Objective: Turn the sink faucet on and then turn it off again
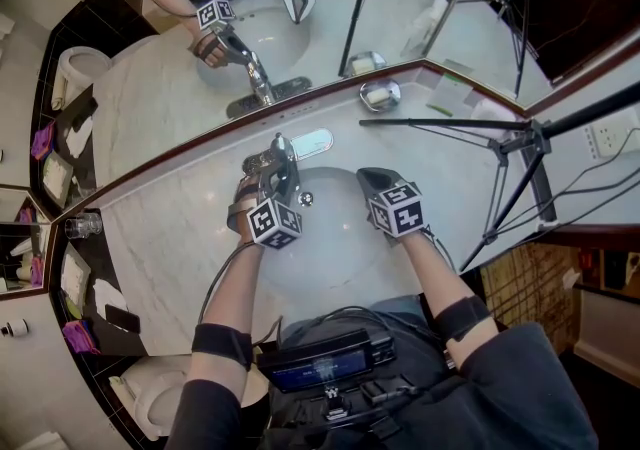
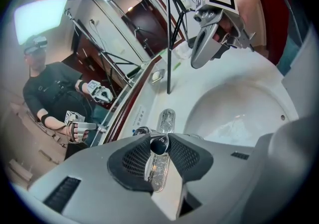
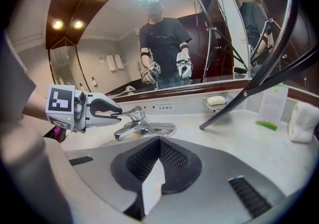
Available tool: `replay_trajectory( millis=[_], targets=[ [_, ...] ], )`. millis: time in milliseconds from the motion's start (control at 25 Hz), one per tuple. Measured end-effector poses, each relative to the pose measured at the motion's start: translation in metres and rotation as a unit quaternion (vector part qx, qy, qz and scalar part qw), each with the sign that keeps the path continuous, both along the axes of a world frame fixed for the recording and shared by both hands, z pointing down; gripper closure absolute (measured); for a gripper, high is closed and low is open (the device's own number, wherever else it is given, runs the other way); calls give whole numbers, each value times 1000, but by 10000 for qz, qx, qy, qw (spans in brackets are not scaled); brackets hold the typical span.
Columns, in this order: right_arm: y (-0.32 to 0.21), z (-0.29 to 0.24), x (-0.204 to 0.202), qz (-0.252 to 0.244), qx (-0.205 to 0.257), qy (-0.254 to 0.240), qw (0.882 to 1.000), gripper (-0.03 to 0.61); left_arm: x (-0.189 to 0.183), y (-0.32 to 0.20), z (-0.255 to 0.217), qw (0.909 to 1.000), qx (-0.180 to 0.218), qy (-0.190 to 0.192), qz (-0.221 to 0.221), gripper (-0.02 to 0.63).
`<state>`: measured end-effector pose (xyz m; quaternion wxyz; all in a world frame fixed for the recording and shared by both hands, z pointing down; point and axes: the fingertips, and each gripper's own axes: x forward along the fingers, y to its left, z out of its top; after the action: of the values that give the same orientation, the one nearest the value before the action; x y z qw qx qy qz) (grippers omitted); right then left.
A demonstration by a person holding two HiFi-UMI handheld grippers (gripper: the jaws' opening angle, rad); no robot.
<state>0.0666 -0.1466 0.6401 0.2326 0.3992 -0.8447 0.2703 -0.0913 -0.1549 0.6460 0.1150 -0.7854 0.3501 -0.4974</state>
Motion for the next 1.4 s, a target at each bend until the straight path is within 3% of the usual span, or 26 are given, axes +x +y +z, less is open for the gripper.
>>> replay_trajectory(
  millis=[440,840,1400],
  targets=[
    [-2,0,-3,-25,9,-37,10000,557,-3,-32,-27,9982,-59,453,-390,517],
    [-3,-3,-10,-67,30,-103,9999,557,-3,-32,-25,9974,-302,549,-353,518],
    [-2,-15,-19,-121,136,-188,9997,557,-12,-4,-34,9976,-272,486,-417,518]
  ],
)
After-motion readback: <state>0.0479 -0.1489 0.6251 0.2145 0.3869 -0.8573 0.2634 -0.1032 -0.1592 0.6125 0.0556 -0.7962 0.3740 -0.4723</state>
